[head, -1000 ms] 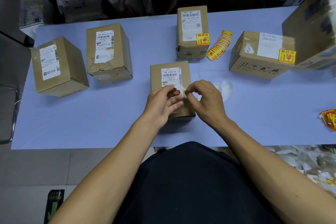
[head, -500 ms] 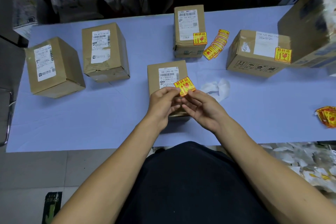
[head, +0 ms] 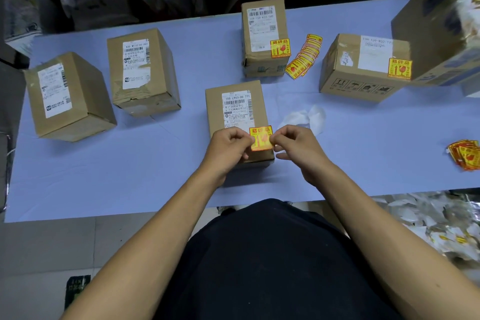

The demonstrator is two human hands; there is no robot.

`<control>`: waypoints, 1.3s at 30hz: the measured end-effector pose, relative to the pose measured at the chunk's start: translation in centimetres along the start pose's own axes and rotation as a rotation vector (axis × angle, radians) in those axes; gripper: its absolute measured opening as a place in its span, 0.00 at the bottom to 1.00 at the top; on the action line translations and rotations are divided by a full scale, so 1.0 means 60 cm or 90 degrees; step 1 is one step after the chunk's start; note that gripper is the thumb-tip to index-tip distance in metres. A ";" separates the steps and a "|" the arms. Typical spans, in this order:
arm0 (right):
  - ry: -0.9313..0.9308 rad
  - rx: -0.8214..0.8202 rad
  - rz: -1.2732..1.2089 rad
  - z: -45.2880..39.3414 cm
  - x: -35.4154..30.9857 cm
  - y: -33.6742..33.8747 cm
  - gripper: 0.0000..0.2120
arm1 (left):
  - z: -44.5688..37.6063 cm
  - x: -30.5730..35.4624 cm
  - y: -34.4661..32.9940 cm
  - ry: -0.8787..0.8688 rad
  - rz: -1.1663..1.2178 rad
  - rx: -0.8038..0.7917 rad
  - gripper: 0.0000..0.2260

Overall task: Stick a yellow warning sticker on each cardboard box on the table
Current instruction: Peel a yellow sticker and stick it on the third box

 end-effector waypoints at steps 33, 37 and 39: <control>0.058 0.040 0.262 0.000 0.017 0.000 0.08 | -0.010 0.022 0.001 -0.132 -0.562 0.137 0.08; 0.039 0.040 0.280 -0.012 0.029 0.009 0.10 | -0.005 0.029 0.022 -0.228 -0.626 0.250 0.19; 0.028 0.033 0.261 -0.024 0.036 -0.002 0.18 | -0.004 0.021 0.023 -0.295 -0.649 0.256 0.24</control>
Point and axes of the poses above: each hand's wrist, its own z-axis away from the middle knuckle, its own y-axis out of the back of the hand, x = y × z, the point moved 7 cm from there along -z, towards the middle knuckle, and after that the axes turned 15 degrees about -z, right-handed, at the moved point
